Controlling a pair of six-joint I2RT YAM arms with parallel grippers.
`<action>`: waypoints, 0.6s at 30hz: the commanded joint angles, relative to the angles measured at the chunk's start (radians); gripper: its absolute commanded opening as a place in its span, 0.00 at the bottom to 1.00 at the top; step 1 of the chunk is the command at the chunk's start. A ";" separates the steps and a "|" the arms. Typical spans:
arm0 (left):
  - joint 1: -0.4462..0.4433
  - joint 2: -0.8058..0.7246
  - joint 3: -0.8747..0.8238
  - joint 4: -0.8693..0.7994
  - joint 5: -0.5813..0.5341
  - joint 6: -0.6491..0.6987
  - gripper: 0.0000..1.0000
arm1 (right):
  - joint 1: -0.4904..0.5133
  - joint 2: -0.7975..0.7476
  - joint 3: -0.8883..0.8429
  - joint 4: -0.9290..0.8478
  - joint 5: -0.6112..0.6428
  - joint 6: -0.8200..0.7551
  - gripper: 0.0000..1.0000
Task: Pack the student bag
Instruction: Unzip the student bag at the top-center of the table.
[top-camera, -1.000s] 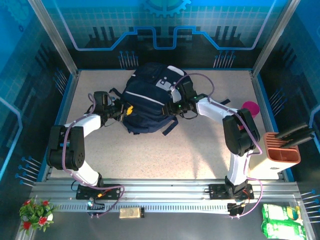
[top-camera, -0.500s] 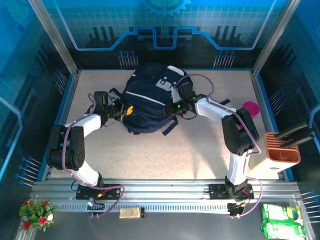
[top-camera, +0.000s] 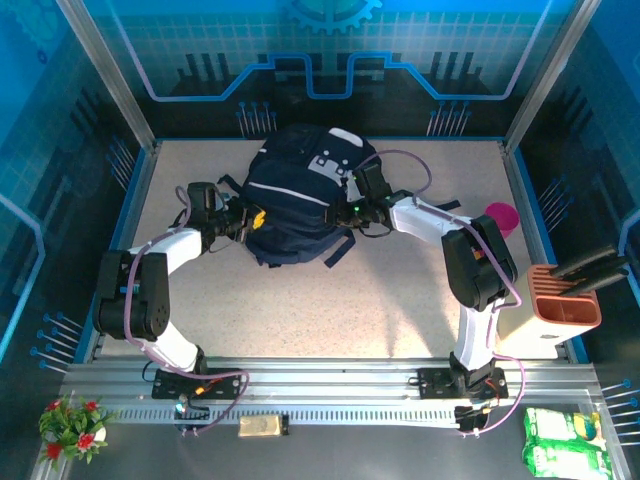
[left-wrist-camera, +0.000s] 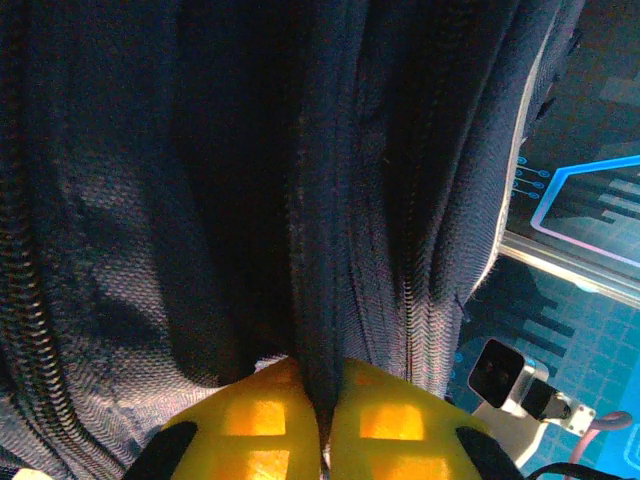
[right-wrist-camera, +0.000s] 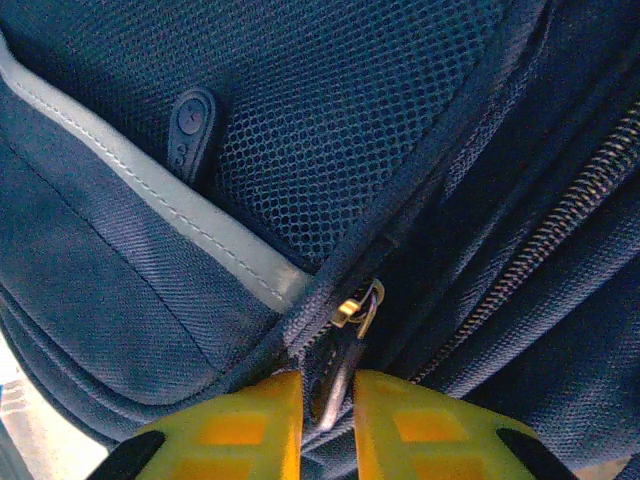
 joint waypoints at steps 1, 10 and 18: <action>-0.009 -0.042 0.000 0.019 0.059 0.018 0.00 | 0.003 0.031 -0.008 0.147 0.013 0.076 0.19; -0.009 -0.037 0.001 0.022 0.060 0.017 0.00 | 0.003 0.020 -0.022 0.154 0.033 0.079 0.04; -0.011 -0.029 0.001 0.042 0.057 0.002 0.00 | 0.015 -0.041 -0.068 0.091 -0.010 -0.005 0.00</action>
